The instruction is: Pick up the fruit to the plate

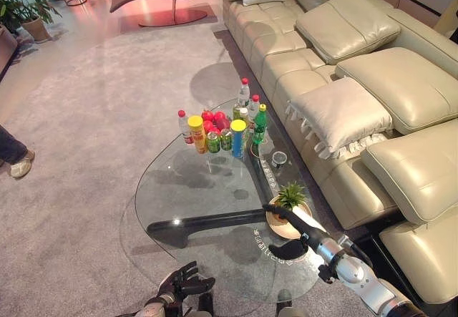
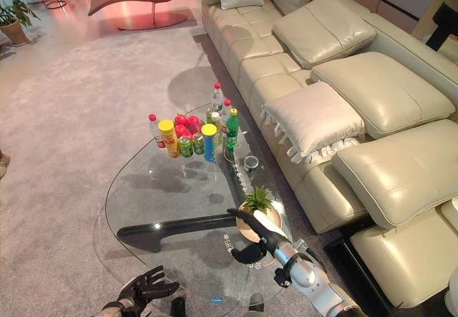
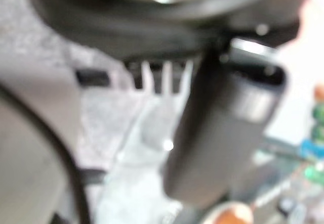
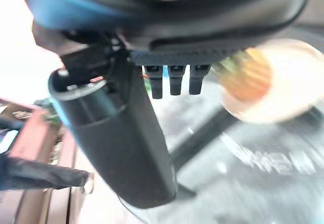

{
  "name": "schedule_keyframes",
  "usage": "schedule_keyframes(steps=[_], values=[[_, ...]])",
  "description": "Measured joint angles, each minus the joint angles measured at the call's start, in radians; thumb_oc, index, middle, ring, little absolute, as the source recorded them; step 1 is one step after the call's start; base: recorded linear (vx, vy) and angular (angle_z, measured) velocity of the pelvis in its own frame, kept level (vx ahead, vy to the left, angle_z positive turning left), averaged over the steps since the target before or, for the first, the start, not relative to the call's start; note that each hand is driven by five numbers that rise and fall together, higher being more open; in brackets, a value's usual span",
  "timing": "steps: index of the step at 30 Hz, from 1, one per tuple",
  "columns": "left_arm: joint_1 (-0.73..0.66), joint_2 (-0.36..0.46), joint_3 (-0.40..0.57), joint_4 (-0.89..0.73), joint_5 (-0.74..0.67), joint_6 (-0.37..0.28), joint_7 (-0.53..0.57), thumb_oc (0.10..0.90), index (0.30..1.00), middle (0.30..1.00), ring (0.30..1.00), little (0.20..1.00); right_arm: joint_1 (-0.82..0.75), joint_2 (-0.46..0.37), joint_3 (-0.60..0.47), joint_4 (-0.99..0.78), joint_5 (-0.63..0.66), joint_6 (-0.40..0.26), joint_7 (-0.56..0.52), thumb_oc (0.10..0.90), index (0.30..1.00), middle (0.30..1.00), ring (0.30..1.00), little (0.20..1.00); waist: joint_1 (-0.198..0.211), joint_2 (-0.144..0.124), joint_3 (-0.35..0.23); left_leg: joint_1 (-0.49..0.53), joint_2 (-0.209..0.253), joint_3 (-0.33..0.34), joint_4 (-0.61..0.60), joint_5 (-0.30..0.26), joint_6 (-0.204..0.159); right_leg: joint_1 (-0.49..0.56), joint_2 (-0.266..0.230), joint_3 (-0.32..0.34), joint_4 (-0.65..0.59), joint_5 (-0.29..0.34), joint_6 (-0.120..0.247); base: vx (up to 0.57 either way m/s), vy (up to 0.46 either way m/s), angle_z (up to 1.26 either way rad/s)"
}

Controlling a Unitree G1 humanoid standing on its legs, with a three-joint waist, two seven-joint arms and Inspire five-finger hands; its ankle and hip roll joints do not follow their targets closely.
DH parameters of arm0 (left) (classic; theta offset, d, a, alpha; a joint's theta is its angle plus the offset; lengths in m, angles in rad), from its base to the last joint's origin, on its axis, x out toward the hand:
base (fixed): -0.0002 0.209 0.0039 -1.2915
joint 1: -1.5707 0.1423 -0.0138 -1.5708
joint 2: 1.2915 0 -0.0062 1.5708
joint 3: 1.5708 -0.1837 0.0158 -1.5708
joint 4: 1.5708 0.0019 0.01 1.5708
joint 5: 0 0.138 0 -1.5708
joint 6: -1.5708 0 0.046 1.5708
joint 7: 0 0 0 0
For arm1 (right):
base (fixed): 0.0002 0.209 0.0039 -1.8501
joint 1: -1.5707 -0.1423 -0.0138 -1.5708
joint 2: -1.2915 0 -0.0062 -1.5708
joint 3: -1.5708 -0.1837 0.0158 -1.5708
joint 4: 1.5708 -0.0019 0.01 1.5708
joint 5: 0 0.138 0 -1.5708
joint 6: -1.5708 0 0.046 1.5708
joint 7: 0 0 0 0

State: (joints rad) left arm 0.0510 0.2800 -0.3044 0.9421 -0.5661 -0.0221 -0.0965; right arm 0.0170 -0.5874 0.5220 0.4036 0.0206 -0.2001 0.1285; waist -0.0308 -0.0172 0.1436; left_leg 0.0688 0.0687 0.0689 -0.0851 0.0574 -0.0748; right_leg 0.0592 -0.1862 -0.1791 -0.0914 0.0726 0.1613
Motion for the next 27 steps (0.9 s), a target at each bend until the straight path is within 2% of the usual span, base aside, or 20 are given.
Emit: schedule_keyframes(steps=[4, 9, 13, 14, 15, 18, 19, 21, 27], values=[[-0.011, 0.0, 0.003, 0.049, 0.002, 0.003, 0.001, 0.8, 0.9, 0.9, 0.9, 0.9, 0.027, 0.079, -0.001, 0.146, 0.1, 0.072, 0.076, 0.8, 0.9, 0.9, 0.9, 0.9, -0.001, -0.005, -0.025, 0.0, 0.003, 0.0, 0.0, 0.0, 0.0, 0.0, 0.003, -0.001, 0.0, 0.0, -0.001, 0.0, 0.0, 0.0], [-0.018, -0.013, 0.01, 0.113, 0.001, 0.017, 0.006, 0.8, 0.9, 0.9, 0.9, 0.9, 0.049, 0.151, -0.013, 0.312, 0.177, 0.144, 0.121, 0.8, 0.9, 0.9, 0.9, 0.9, -0.001, -0.002, -0.036, 0.001, 0.005, 0.0, 0.0, 0.0, 0.0, 0.001, 0.004, -0.001, 0.0, 0.0, 0.0, 0.04, 0.001, 0.0], [-0.017, -0.054, 0.069, 0.203, 0.005, 0.027, 0.018, 0.8, 0.9, 0.9, 0.9, 0.9, 0.062, 0.271, -0.162, 0.566, 0.252, 0.194, 0.129, 0.8, 0.9, 0.9, 0.9, 0.9, -0.001, 0.008, -0.053, 0.018, 0.012, -0.001, -0.001, -0.009, 0.004, 0.021, 0.01, -0.006, 0.0, -0.01, 0.0, 0.07, -0.004, 0.02], [-0.017, -0.054, 0.069, 0.203, 0.005, 0.027, 0.018, 0.8, 0.9, 0.9, 0.9, 0.9, 0.062, 0.271, -0.162, 0.566, 0.252, 0.194, 0.129, 0.8, 0.9, 0.9, 0.9, 0.9, -0.001, 0.008, -0.053, 0.018, 0.012, -0.001, -0.001, -0.009, 0.004, 0.021, 0.01, -0.006, 0.0, -0.01, 0.0, 0.03, 0.0, 0.01], [-0.02, -0.061, 0.084, 0.225, 0.009, 0.032, 0.023, 0.8, 0.9, 0.9, 0.9, 0.9, 0.041, 0.299, -0.207, 0.635, 0.285, 0.214, 0.112, 0.8, 0.9, 0.9, 0.9, 0.9, -0.001, 0.01, -0.067, 0.018, 0.015, 0.0, -0.001, -0.009, 0.003, 0.02, 0.013, -0.005, 0.0, -0.01, -0.001, 0.03, 0.003, -0.01], [-0.019, -0.067, 0.083, 0.238, 0.018, 0.036, 0.022, 0.8, 0.9, 0.9, 0.9, 0.9, 0.031, 0.303, -0.22, 0.692, 0.318, 0.252, 0.099, 0.8, 0.9, 0.9, 0.9, 0.9, 0.001, 0.019, -0.093, 0.021, 0.019, 0.0, -0.004, -0.01, 0.002, 0.019, 0.017, -0.006, 0.0, -0.011, -0.003, 0.07, 0.009, 0.01], [-0.024, -0.071, 0.087, 0.259, 0.026, 0.036, 0.021, 0.8, 0.9, 0.9, 0.9, 0.9, 0.012, 0.33, -0.286, 0.765, 0.347, 0.263, 0.086, 0.8, 0.9, 0.9, 0.9, 0.9, 0.001, 0.021, -0.102, 0.025, 0.022, 0.0, -0.004, -0.013, -0.003, 0.023, 0.02, -0.006, 0.0, -0.012, -0.005, 0.05, 0.012, -0.01], [-0.023, -0.073, 0.087, 0.279, 0.035, 0.038, 0.023, 0.8, 0.9, 0.9, 0.9, 0.9, -0.005, 0.336, -0.319, 0.798, 0.375, 0.301, 0.064, 0.8, 0.9, 0.9, 0.9, 0.9, 0.001, 0.025, -0.119, 0.031, 0.025, 0.002, -0.007, -0.017, -0.007, 0.026, 0.023, -0.004, 0.0, -0.012, -0.006, 0.07, 0.017, -0.05], [-0.019, -0.075, 0.089, 0.298, 0.036, 0.037, 0.022, 0.8, 0.9, 0.9, 0.9, 0.9, -0.017, 0.338, -0.345, 0.827, 0.376, 0.321, 0.052, 0.8, 0.9, 0.9, 0.9, 0.9, 0.003, 0.031, -0.128, 0.035, 0.031, 0.002, -0.006, -0.018, -0.009, 0.029, 0.029, -0.002, 0.0, -0.013, -0.011, 0.02, 0.005, -0.01]])
